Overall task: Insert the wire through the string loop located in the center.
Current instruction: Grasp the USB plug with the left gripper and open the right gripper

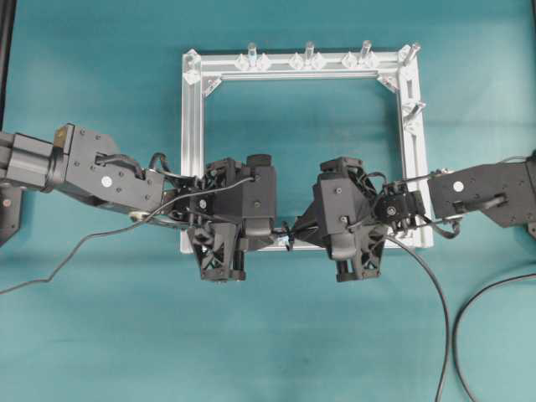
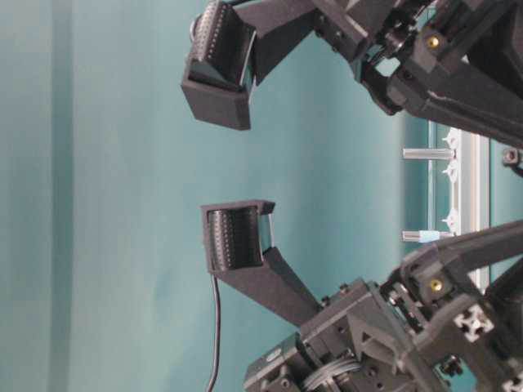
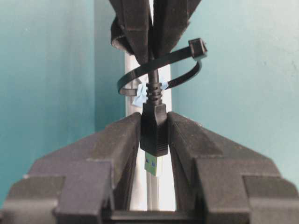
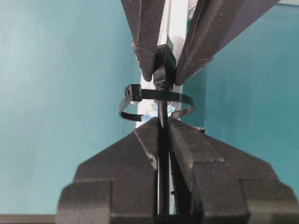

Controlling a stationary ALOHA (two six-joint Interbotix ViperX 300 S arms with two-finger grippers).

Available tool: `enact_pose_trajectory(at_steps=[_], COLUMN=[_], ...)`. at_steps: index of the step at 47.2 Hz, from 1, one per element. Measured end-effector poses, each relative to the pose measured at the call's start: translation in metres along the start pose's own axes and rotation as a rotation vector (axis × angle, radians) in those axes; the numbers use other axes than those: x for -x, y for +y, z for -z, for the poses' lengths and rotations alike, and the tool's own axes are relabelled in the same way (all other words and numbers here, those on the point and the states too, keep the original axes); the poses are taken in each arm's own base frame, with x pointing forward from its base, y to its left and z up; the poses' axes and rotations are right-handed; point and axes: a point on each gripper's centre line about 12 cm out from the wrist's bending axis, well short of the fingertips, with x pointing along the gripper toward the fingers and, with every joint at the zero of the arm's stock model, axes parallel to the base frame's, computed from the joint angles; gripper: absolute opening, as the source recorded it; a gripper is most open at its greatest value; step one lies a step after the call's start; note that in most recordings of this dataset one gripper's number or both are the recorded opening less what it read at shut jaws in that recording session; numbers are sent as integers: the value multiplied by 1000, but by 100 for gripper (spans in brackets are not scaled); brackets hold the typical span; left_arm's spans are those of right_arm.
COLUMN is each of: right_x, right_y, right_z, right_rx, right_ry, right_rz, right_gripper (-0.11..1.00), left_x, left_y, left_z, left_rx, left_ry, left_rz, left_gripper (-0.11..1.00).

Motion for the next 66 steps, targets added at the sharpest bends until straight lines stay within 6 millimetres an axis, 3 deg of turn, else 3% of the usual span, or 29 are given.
enact_pose_trajectory(at_steps=[33,36,44,48,66], right_x=[0,0,0,0,2], right_y=[1,1,-1,-1,-2], right_z=[-2,-2,-1,1,5], right_rx=[-3,-14,-62,-72,-76], right_ry=[-19,-19,-6,8,23], right_rz=[-6,-6,0,5,10], right_gripper=[7,19,68,86,88], left_x=[0,0,0,0,0], left_y=[-1,-1,-1,-1,-1], left_z=[0,1,3,2,3], left_rx=[-4,-5,-5,-7,-7], left_ry=[2,5,14,9,11], left_rz=[1,2,1,1,1], left_gripper=[21,21,20,17,16])
